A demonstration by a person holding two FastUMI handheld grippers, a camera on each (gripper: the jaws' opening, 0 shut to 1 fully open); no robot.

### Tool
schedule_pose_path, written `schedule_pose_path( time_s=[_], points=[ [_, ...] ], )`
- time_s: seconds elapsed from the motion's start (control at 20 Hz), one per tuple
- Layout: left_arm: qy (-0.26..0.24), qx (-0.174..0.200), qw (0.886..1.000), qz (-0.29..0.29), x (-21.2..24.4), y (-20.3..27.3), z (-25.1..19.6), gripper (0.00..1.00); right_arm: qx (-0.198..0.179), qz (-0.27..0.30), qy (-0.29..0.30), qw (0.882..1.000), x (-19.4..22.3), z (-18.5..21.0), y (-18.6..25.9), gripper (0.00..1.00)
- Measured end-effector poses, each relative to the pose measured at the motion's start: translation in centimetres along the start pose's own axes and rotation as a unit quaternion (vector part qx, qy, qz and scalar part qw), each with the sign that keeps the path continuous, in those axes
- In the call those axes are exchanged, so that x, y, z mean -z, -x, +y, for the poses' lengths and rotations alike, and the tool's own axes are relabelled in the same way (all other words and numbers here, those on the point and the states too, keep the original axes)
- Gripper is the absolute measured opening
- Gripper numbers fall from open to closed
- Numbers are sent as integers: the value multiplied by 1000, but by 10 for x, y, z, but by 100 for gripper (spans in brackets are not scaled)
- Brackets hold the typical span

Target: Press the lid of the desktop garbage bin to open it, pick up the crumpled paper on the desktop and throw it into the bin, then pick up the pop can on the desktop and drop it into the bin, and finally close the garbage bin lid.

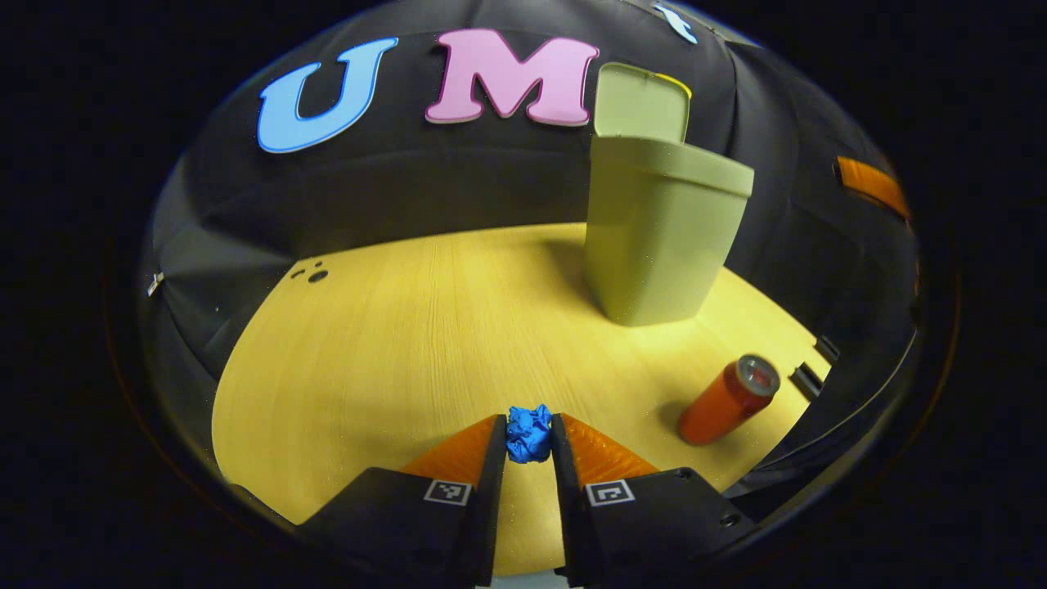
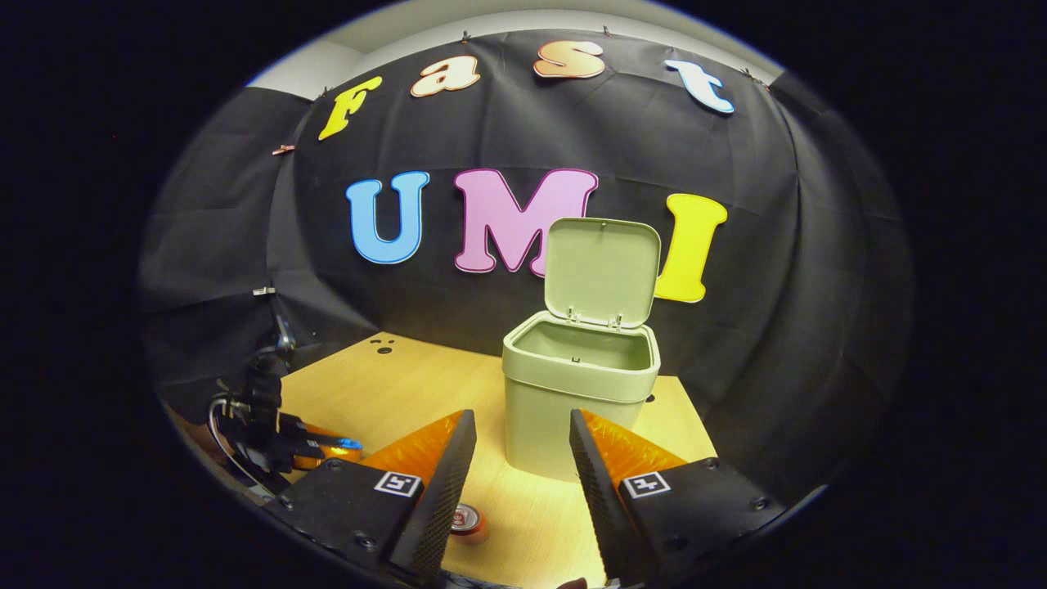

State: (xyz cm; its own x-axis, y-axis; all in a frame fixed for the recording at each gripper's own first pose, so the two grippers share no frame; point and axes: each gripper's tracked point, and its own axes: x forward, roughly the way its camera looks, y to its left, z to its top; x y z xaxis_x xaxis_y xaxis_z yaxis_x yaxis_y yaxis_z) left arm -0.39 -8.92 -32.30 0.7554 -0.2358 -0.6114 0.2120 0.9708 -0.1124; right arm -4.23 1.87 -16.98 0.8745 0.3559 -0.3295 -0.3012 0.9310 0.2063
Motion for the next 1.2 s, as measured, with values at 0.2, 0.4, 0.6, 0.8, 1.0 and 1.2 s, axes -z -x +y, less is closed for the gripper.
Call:
schedule_pose_path(
  time_s=[0.2, 0.4, 0.6, 0.8, 1.0, 1.2],
  points=[
    [-2, 9, 997, -71, -80, 9, -4, 36, 5, 2, -6, 1000, 2, -2, 0, 74],
    [-4, 22, 991, -133, -151, 19, -12, 36, 14, 1, -10, 1000, 2, -6, 0, 75],
    [-8, 38, 982, -183, -211, 28, -22, 36, 25, -6, -17, 1000, 0, -11, 4, 75],
    [-22, 56, 974, -220, -258, 20, -41, 36, 37, -6, -17, 999, 0, -17, 7, 76],
    [-28, 88, 968, -233, -286, 0, -72, 36, 45, -7, -12, 999, 0, -20, 10, 77],
    [-46, 112, 964, -237, -303, -22, -101, 36, 54, -6, -16, 998, 2, -26, 13, 77]
  ],
)
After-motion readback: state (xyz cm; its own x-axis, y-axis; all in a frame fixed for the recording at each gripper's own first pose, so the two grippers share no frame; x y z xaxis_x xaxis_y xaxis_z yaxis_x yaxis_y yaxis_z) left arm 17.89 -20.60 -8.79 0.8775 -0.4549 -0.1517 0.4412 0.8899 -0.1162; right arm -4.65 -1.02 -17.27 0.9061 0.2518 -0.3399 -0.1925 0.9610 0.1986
